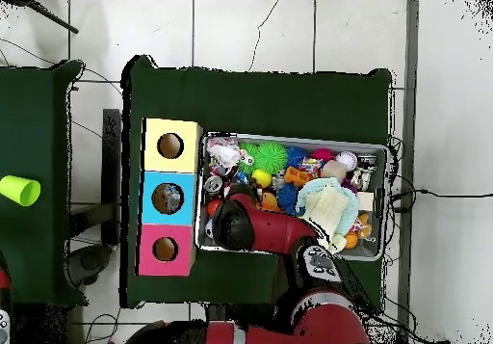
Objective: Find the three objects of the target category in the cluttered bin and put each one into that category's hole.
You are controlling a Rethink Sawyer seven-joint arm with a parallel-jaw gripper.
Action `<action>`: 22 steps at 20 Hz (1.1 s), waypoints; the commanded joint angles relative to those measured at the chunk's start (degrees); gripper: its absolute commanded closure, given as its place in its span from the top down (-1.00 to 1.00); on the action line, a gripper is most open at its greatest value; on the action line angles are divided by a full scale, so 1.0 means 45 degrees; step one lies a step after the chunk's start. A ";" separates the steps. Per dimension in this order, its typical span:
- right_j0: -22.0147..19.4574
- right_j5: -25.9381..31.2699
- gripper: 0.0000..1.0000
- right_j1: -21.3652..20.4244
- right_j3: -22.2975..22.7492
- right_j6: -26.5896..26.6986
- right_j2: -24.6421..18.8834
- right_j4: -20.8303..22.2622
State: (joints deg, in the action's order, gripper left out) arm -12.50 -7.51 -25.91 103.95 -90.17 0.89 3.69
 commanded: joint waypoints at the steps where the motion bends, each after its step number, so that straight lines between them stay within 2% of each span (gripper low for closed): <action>1: -0.0121 -0.0515 1.00 0.1014 -0.1352 -0.1592 -0.0494 0.0413; 10: -0.0238 -0.0493 1.00 0.0934 -0.1240 -0.1648 -0.0586 0.0434; 11: -0.0252 -0.0479 -1.00 0.0923 -0.1234 -0.1644 -0.0602 0.0444; 13: -0.0197 -0.0068 -1.00 0.0880 -0.1320 -0.1446 -0.0575 0.0439; 22: -0.0298 0.0310 -1.00 0.0566 -0.1177 -0.1289 -0.0685 0.0556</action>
State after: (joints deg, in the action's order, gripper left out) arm -12.46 -7.64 -25.59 103.68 -90.17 0.92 3.68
